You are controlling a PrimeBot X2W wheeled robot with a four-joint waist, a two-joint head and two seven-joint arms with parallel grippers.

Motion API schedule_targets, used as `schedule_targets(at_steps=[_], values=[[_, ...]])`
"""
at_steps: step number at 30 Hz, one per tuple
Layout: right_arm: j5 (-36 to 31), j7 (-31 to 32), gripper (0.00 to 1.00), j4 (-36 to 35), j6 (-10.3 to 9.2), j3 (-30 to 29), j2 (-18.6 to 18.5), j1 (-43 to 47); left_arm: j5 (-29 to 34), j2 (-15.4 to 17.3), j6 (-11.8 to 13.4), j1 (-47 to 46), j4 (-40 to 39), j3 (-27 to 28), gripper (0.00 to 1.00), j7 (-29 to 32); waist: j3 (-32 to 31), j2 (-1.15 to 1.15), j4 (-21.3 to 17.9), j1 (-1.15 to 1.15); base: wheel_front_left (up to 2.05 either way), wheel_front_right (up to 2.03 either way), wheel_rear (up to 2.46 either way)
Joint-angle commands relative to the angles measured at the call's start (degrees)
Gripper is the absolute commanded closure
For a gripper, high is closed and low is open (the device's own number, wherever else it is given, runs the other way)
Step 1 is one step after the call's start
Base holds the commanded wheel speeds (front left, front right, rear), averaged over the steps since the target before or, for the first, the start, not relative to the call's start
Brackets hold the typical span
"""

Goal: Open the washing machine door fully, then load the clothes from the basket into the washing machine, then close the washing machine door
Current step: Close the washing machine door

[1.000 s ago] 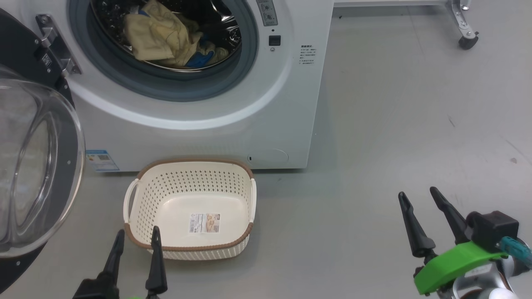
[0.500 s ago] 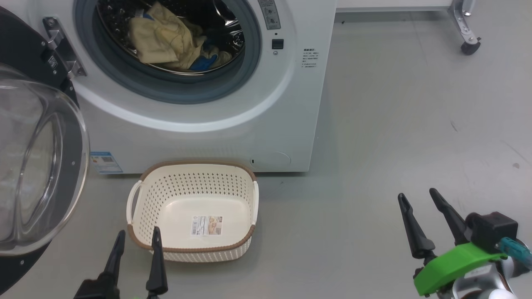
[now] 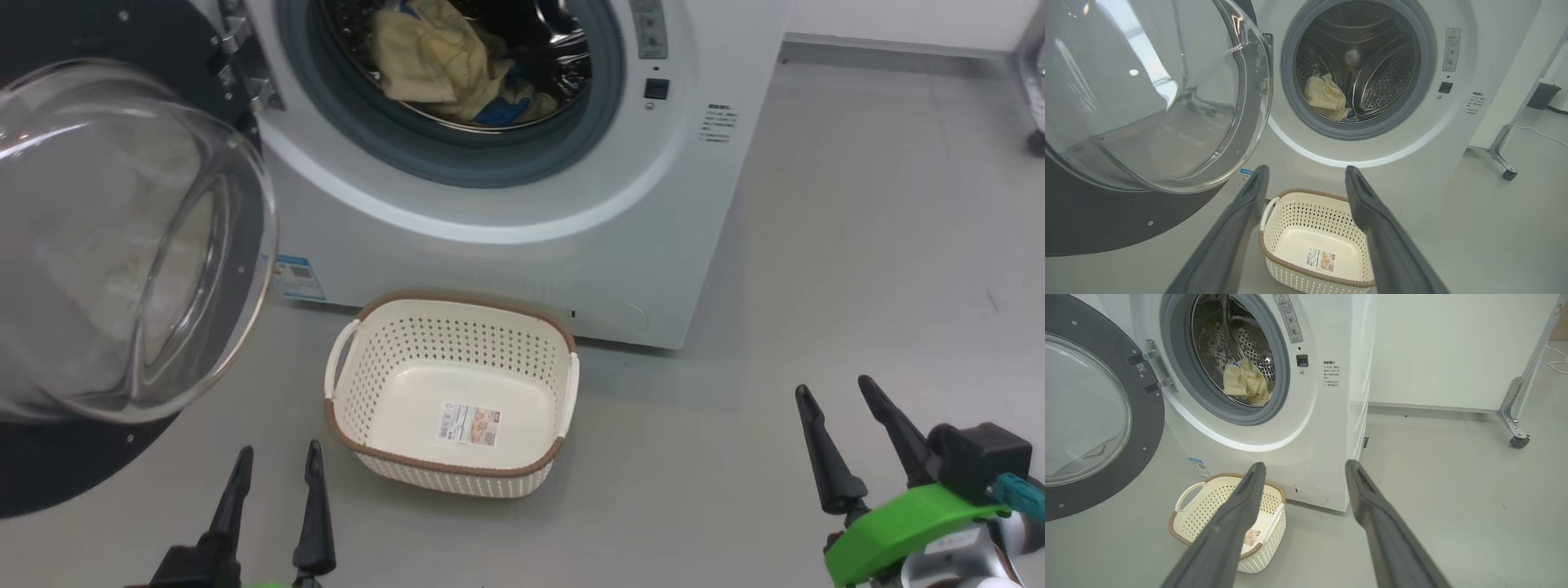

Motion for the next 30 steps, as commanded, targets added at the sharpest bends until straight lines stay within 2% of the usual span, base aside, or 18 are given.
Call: schedule_targets(at_steps=[1,2,4,14,30], values=[[-0.52,0.12,0.00,-2.37,0.01,0.90,-1.38,-1.10,0.48,0.46,0.51,-2.87,-2.15,2.09,0.00,-0.54,-0.02,0.00,3.91,0.00,0.00,0.00,0.00],[-0.46,0.14,0.00,-2.41,0.01,0.89,-1.35,-0.89,0.57,0.34,0.53,-2.89,-2.27,2.02,0.00,-0.54,-0.15,0.00,6.04,0.00,0.00,0.00,0.00],[-0.45,0.20,0.00,-2.47,0.01,1.22,-1.30,-0.85,0.55,0.17,0.51,-2.95,-2.53,2.09,0.00,-0.54,-0.18,0.00,7.89,0.00,0.00,0.00,0.00],[-0.46,0.34,0.00,-2.43,0.01,1.80,-1.15,-0.54,0.99,-0.20,0.46,-2.68,-3.25,2.82,0.00,-0.54,-0.33,0.00,14.21,0.00,0.00,0.00,0.00],[-0.47,0.24,0.00,-1.99,0.01,2.37,-0.66,-0.86,1.33,-0.62,0.36,-2.01,-3.54,3.63,0.00,-0.54,-0.33,0.00,15.87,0.00,0.00,0.00,0.00]])
